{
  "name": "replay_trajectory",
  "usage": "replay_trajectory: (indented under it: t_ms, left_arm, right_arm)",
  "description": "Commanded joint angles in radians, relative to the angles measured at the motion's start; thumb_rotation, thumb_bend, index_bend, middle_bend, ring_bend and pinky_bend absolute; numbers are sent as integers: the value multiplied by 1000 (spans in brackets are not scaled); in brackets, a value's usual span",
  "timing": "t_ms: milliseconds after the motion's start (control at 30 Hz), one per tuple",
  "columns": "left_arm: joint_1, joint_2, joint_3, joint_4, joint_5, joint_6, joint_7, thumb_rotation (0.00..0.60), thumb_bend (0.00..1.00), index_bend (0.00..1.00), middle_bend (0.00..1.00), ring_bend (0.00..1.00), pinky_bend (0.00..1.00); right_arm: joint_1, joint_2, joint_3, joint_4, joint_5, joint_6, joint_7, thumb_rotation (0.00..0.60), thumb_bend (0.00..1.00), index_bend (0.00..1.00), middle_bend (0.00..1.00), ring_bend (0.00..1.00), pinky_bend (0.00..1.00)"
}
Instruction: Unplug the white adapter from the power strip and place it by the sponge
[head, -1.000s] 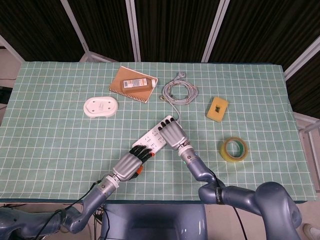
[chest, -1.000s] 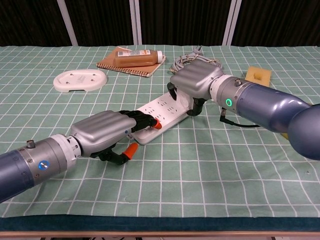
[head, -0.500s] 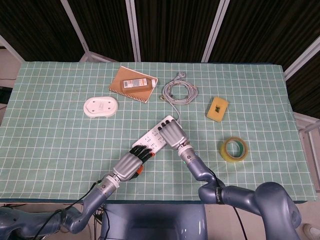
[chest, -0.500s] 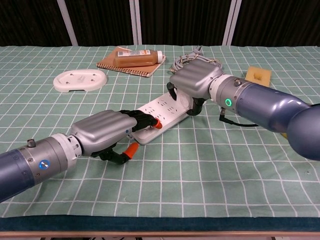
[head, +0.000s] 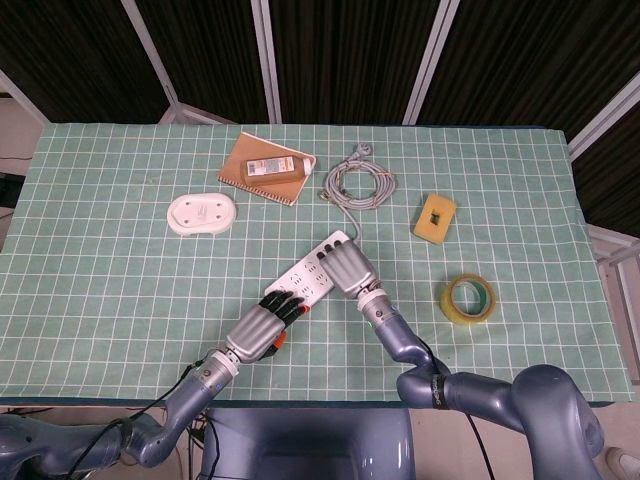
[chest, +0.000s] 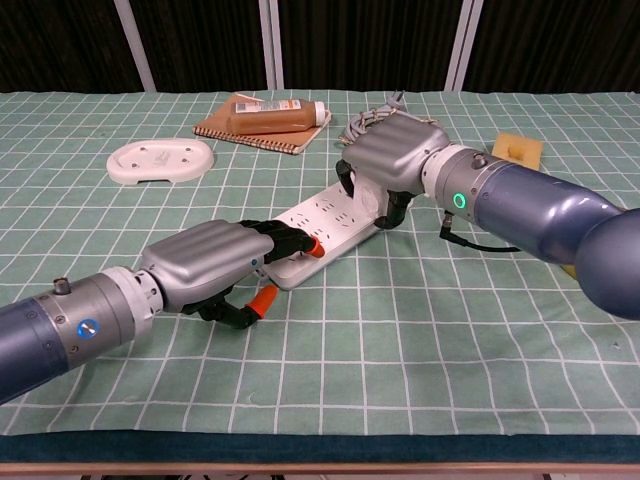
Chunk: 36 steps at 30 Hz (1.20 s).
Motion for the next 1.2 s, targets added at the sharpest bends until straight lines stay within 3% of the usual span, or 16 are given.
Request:
replay_trajectory:
  t_ms: [33,1200]
  left_arm:
    - [0,0,0,-1,0,0,1,600,618,137,120,54,196]
    - [2,0,3,-19,-14,-1,24,600,618,135,116,55,203]
  right_arm:
    - [-4,1,5,-7,17,5,-14,600,813,644,498,476,555]
    - [-15,59,4,-126,78,49,-89,600,814,718,545,519,607]
